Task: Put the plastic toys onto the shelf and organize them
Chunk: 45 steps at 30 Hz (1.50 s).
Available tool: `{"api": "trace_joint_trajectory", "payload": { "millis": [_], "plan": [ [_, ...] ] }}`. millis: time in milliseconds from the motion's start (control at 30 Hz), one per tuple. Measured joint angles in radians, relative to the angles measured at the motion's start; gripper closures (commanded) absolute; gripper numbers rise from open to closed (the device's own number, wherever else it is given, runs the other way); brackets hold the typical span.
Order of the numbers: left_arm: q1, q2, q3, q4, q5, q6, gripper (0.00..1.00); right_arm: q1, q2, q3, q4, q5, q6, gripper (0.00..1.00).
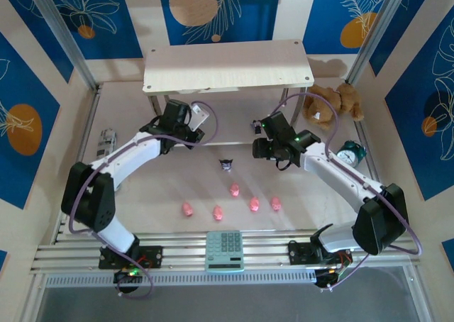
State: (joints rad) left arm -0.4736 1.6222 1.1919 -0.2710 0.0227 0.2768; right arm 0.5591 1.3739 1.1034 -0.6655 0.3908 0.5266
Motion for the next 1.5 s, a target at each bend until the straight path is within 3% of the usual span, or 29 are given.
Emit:
{"api": "trace_joint_trajectory", "payload": {
  "millis": [367, 833, 1500],
  "plan": [
    [0.000, 0.106, 0.087, -0.008, -0.025, 0.062, 0.68, 0.010, 0.026, 0.001, 0.009, -0.006, 0.000, 0.40],
    [0.002, 0.206, 0.200, -0.138, -0.010, 0.138, 0.64, 0.010, 0.046, 0.003, 0.018, -0.007, 0.000, 0.40],
    [0.011, 0.246, 0.245, -0.165, 0.002, 0.161, 0.54, 0.010, 0.057, 0.009, 0.021, -0.006, 0.000, 0.40]
  ]
}}
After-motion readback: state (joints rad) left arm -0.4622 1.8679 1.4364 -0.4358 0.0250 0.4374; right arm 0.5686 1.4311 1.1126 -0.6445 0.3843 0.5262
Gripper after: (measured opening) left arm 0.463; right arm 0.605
